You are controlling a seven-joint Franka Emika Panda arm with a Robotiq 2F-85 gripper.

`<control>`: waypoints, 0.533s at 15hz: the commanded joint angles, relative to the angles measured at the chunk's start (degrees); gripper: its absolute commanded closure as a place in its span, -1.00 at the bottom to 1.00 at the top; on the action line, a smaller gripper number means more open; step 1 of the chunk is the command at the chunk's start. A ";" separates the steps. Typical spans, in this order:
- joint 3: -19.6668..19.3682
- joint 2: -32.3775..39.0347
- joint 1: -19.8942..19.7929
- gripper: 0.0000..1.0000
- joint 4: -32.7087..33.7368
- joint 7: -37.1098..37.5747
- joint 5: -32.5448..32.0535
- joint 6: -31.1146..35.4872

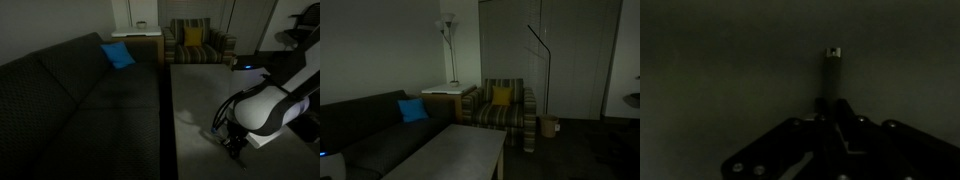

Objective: Move the spoon to the right

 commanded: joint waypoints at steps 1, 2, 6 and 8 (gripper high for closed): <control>-1.51 1.08 1.20 0.92 1.54 -0.28 -2.12 4.38; -1.97 0.56 1.63 0.92 1.34 -0.10 -2.63 5.61; -3.52 0.30 2.50 0.92 2.28 0.46 -2.96 11.74; -3.62 0.11 2.43 0.92 2.30 0.23 -2.70 14.11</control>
